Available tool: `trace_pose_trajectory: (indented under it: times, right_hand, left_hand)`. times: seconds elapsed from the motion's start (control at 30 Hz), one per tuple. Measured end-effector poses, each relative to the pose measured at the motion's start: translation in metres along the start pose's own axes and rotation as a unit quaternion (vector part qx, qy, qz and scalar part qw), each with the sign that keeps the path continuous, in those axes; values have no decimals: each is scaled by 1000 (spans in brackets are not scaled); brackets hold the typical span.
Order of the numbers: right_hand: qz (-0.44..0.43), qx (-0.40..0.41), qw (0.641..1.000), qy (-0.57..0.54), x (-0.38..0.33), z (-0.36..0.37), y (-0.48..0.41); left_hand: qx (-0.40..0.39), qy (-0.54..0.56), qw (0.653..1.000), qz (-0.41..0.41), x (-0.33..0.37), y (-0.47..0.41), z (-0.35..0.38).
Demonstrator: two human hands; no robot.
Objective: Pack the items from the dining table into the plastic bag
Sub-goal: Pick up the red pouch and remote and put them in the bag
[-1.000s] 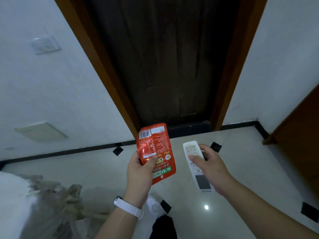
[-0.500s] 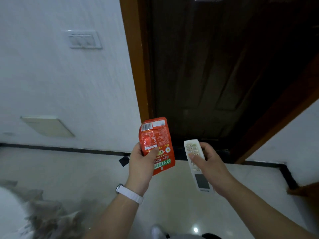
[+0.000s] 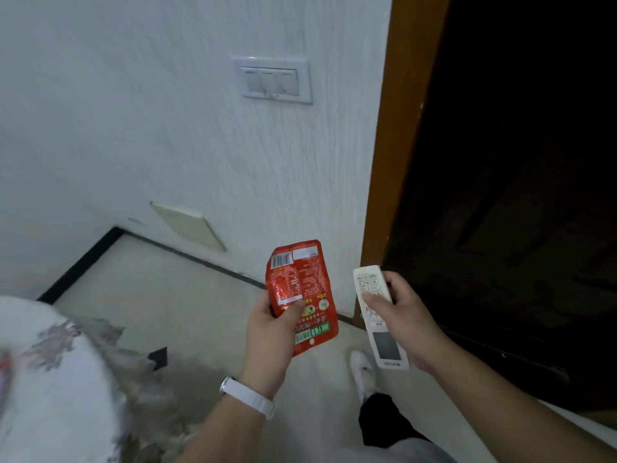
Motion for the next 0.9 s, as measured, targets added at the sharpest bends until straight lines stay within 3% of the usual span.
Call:
trace_pose_trajectory:
  times: [0.37, 0.7, 0.9]
  right_hand:
    - [-25, -185, 982, -24, -54, 86, -205]
    - [-28, -323, 946, 0, -83, 220, -265]
    - [-58, -374, 924, 53, -100, 323, -293]
  left_hand:
    - [158, 62, 985, 33, 121, -99, -29]
    - [284, 186, 941, 14, 123, -135, -126]
    - [312, 255, 915, 14, 129, -186, -205]
Point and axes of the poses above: each hand's wrist, its own y-axis away from the middle knuckle, its own z-axis out of the palm, x = y × z, the point moved 6 cm from there along -y, towards the middle knuckle, and after that the axes turned 12 degrees about -z, right-handed, at the moved point
